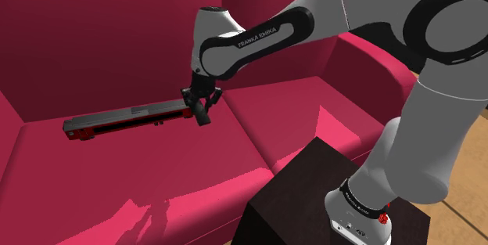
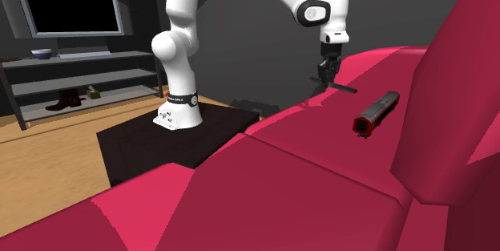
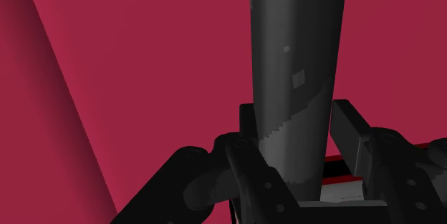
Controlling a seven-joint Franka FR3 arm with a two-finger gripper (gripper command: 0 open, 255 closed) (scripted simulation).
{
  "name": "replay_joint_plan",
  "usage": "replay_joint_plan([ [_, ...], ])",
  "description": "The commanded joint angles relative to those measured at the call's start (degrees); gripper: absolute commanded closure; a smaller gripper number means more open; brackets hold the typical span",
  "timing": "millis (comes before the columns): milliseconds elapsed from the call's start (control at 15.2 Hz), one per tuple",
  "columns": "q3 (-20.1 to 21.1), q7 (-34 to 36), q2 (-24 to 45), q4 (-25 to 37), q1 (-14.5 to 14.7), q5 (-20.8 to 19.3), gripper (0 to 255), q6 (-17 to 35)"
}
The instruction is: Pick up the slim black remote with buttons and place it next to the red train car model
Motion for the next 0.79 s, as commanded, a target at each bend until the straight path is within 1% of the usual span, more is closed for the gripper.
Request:
replay_joint_plan([
  [0,0.67,2.75,2.25,3.04,1.57,-0.71,255,-0.67],
  [198,1.5,6.6,5.81,8.21,4.04,-1.84,255,-2.13],
  [726,1.28,6.61,9.17,6.47,4.25,-2.18,255,2.95],
])
